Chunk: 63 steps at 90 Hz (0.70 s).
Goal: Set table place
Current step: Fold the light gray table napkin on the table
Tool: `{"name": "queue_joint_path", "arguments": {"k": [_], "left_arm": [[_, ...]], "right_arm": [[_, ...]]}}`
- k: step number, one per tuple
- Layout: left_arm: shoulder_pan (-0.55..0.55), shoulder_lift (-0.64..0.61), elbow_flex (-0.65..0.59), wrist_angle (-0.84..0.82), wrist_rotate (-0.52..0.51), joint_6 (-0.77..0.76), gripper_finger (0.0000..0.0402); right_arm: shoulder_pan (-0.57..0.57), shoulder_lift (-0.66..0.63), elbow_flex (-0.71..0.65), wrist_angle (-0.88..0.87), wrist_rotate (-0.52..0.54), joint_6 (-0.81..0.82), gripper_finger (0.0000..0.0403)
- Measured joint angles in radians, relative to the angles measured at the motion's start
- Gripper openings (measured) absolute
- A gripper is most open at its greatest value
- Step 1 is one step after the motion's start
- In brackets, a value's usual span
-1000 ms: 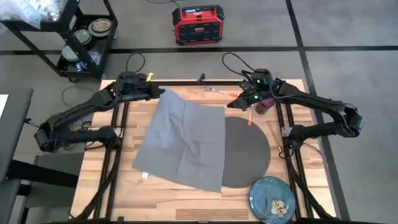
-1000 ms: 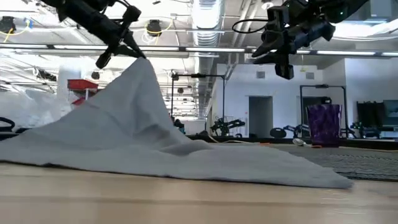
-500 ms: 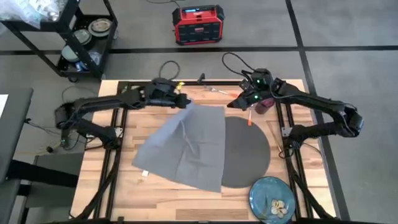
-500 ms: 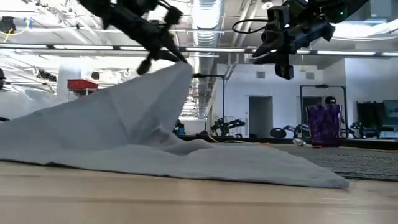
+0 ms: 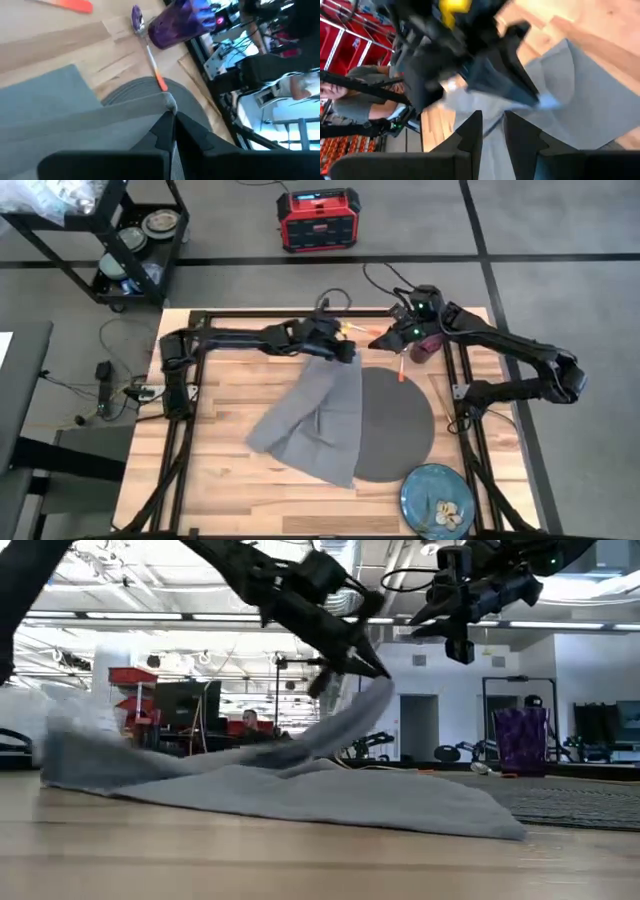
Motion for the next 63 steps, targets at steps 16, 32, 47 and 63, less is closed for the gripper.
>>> {"name": "queue_joint_path", "arguments": {"k": [16,32,47,63], "left_arm": [[0.006,0.142,0.099,-0.090,0.106,0.010,0.0011],[0.005,0.177,0.140,-0.065,0.190,0.034,0.0071],[0.031,0.141,0.146,-0.044,0.173,0.099,0.0146],[0.096,0.055,0.146,-0.238,0.161,0.175,0.0194]], "right_arm": [[-0.039,-0.027,0.000,-0.013,0.000,0.006,0.0068],[-0.054,-0.038,0.000,-0.057,-0.014,-0.039,0.0069],[-0.051,-0.041,0.000,-0.049,-0.049,-0.053,0.0091],[-0.028,-0.046,0.000,-0.087,-0.160,-0.054,0.0117]]}}
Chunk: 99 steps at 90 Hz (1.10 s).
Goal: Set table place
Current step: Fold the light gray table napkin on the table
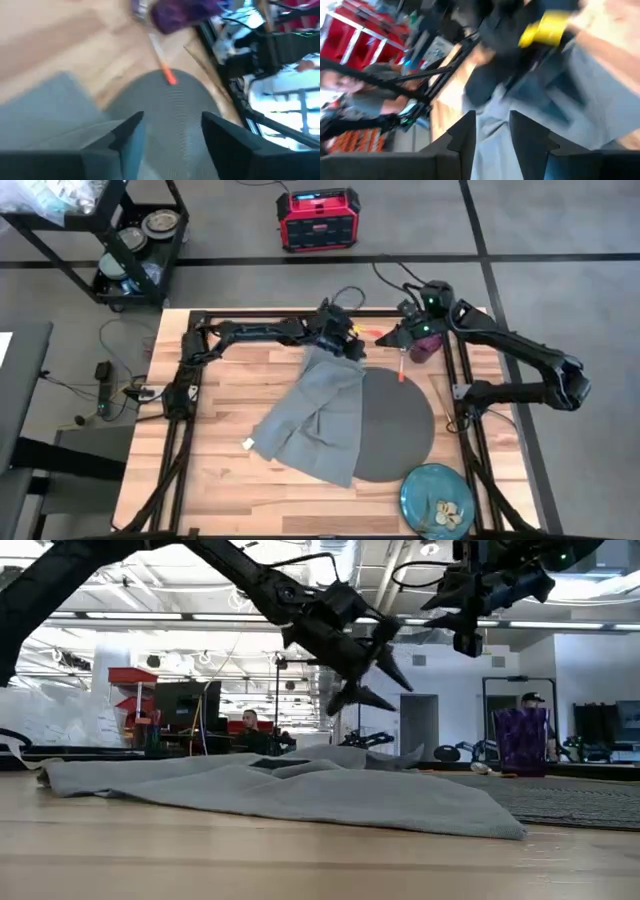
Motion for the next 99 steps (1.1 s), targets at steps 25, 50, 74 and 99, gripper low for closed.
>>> {"name": "queue_joint_path", "arguments": {"k": [25,50,74,99], "left_arm": [[-0.080,-0.225,-0.025,-0.729,-0.231,0.224,0.0187],[-0.393,-0.354,-0.229,-0.811,-0.206,-0.013,0.0180],[-0.760,-0.375,-0.367,-0.738,-0.259,-0.229,0.0180],[-0.889,-0.371,-0.580,-0.444,-0.439,-0.363,0.0180]], "right_arm": [[0.156,-0.062,0.000,-0.181,0.123,-0.079,0.0123],[0.270,-0.070,0.000,-0.172,0.225,-0.071,0.0123],[0.288,-0.072,0.000,-0.167,0.251,-0.070,0.0123],[0.251,-0.072,0.000,-0.150,0.288,-0.052,0.0123]]}}
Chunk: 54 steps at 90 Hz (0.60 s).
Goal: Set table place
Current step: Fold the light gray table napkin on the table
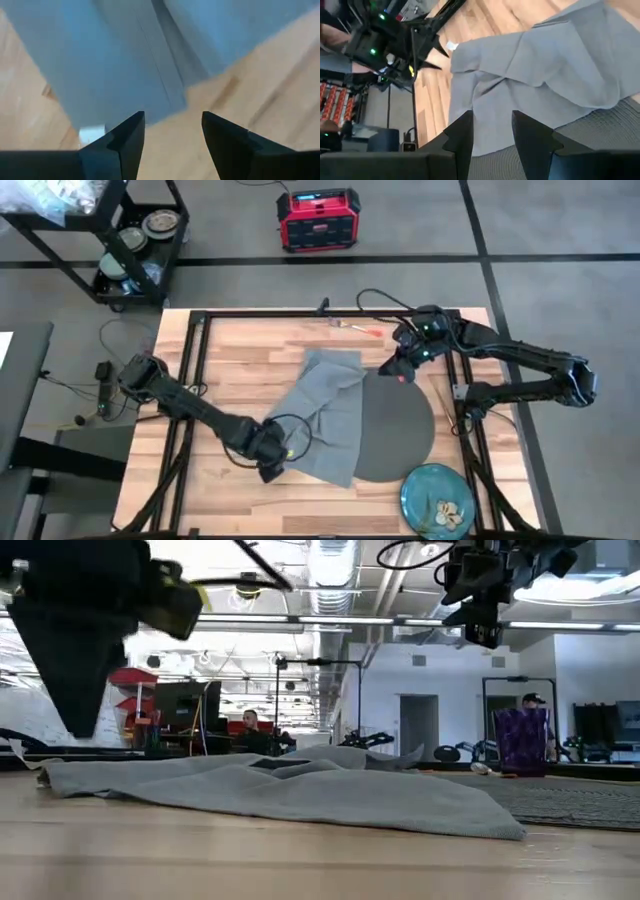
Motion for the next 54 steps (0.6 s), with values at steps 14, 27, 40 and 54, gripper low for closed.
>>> {"name": "queue_joint_path", "arguments": {"k": [14,27,40,54], "left_arm": [[-0.038,-0.001,-0.035,0.072,0.005,-0.047,0.0170],[-0.074,-0.003,-0.035,0.185,0.036,0.004,0.0141],[-0.094,-0.003,-0.033,0.208,0.043,0.051,0.0115],[-0.092,-0.003,-0.033,0.166,0.021,-0.011,0.0096]], "right_arm": [[-0.018,-0.001,0.000,0.050,-0.045,0.001,0.0123],[-0.021,-0.001,0.000,0.049,-0.079,-0.039,0.0123],[-0.021,-0.001,0.000,0.046,-0.110,-0.074,0.0123],[-0.018,-0.001,0.000,0.019,-0.139,-0.113,0.0123]]}}
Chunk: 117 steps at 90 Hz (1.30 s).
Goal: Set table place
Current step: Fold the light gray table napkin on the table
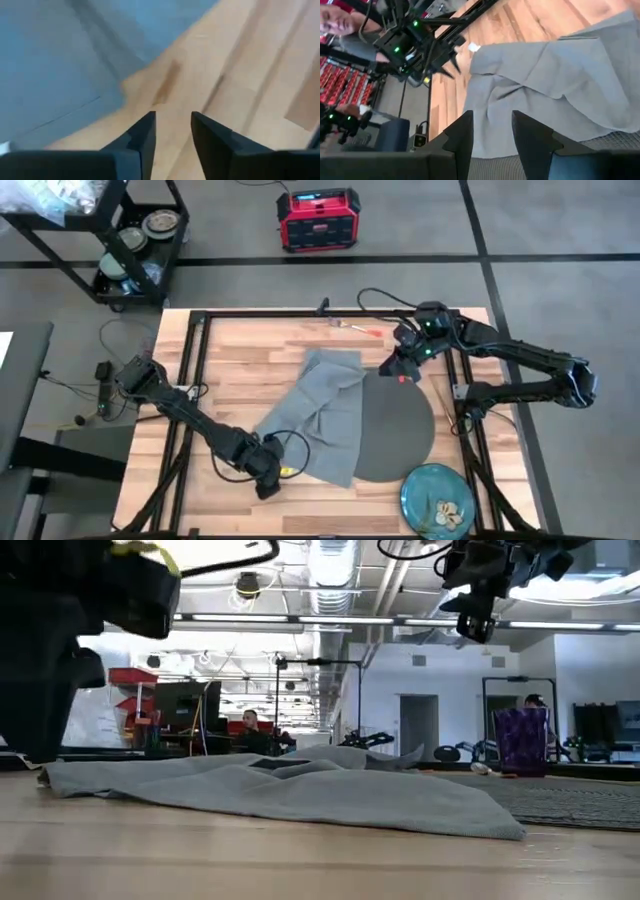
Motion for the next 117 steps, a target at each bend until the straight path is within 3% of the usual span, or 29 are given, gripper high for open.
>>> {"name": "queue_joint_path", "arguments": {"k": [28,86,117], "left_arm": [[0.010,0.001,-0.023,-0.049,-0.155,-0.060,0.0082],[0.017,0.002,-0.047,-0.037,-0.096,0.062,0.0082],[0.019,0.000,-0.124,0.102,-0.077,0.049,0.0082]], "right_arm": [[0.000,0.000,0.000,0.005,-0.012,-0.015,0.0123],[-0.002,0.000,0.000,0.009,-0.012,-0.007,0.0123],[-0.002,0.000,0.000,0.023,-0.012,0.011,0.0123]]}}
